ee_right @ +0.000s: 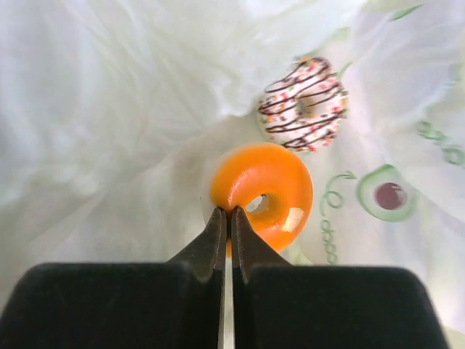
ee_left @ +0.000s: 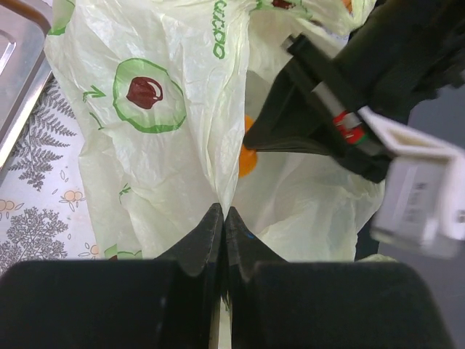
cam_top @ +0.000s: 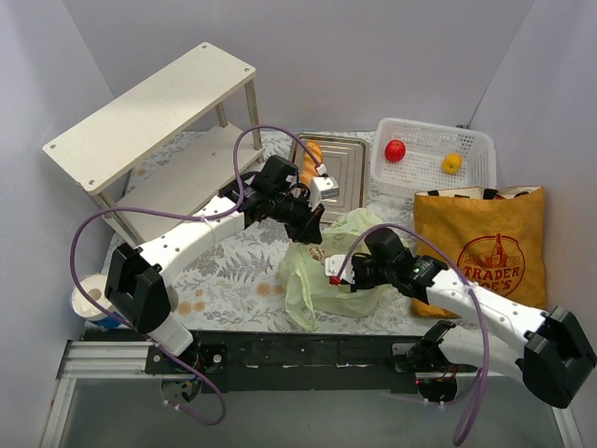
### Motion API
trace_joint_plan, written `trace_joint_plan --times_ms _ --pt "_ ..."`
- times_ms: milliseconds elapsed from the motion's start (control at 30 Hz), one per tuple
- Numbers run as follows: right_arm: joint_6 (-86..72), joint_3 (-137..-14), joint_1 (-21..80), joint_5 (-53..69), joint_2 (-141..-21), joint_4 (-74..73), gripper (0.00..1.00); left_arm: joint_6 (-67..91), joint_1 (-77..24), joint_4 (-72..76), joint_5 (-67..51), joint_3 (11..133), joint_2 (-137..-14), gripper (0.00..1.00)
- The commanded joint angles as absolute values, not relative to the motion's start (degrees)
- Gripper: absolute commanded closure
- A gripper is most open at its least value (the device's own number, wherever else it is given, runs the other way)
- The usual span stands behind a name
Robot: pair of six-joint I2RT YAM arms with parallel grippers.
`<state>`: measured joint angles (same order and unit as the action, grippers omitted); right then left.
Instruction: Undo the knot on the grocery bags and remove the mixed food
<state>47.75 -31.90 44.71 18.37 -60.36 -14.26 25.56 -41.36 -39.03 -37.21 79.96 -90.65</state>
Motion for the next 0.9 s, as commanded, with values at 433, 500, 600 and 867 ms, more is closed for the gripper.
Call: trace_joint_plan --times_ms 433,500,600,867 --pt "39.74 -51.41 42.1 28.72 -50.09 -34.8 0.99 11.73 -40.87 -38.95 -31.2 78.15 -78.69 0.42" --pt "35.8 -53.69 40.09 31.01 -52.72 -33.76 0.99 6.88 -40.96 -35.18 -31.38 74.81 -73.25 0.38" --pt "31.74 -59.4 36.49 38.12 -57.91 -33.14 0.99 -1.39 -41.48 -31.65 -30.85 72.25 -70.23 0.35" --pt "24.09 -67.32 34.02 50.0 -65.91 -30.41 0.99 -12.73 -44.29 -28.3 -33.39 73.74 -71.89 0.34"
